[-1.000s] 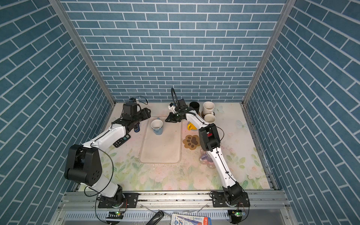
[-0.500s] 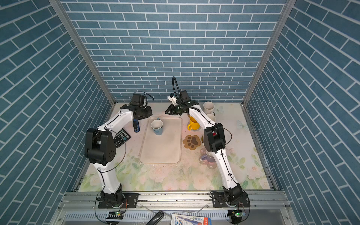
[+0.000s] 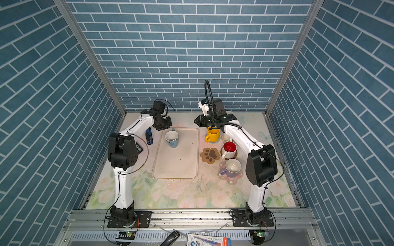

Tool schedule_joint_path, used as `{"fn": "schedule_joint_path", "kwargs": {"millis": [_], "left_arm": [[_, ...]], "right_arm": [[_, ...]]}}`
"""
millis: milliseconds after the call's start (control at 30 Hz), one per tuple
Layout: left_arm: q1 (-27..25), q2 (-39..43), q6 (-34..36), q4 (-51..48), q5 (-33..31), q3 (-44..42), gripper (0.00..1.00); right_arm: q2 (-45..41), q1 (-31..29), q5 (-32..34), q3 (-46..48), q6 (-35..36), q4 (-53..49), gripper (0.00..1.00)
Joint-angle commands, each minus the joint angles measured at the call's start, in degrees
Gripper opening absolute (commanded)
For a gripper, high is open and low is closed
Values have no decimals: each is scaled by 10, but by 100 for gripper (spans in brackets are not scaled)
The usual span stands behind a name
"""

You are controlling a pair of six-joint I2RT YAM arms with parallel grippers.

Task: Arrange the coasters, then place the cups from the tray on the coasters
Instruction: 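Open and raise the right gripper while the left moves over the blue mug, then lower the left gripper toward the blue floral mug's handle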

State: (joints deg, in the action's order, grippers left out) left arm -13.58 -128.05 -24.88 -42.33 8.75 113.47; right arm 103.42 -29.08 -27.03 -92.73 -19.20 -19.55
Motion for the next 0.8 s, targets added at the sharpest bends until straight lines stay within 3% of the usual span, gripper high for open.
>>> {"fn": "schedule_joint_path", "kwargs": {"millis": [0, 267, 767], "left_arm": [[-17, -29, 19, -57, 6, 52, 3], [-51, -39, 20, -63, -1, 61, 3], [-108, -23, 22, -67, -21, 33, 2]], "right_arm": [[-54, 0, 33, 57, 6, 43, 16], [-128, 8, 44, 153, -7, 77, 16], [-164, 24, 59, 195, -12, 92, 16]]}}
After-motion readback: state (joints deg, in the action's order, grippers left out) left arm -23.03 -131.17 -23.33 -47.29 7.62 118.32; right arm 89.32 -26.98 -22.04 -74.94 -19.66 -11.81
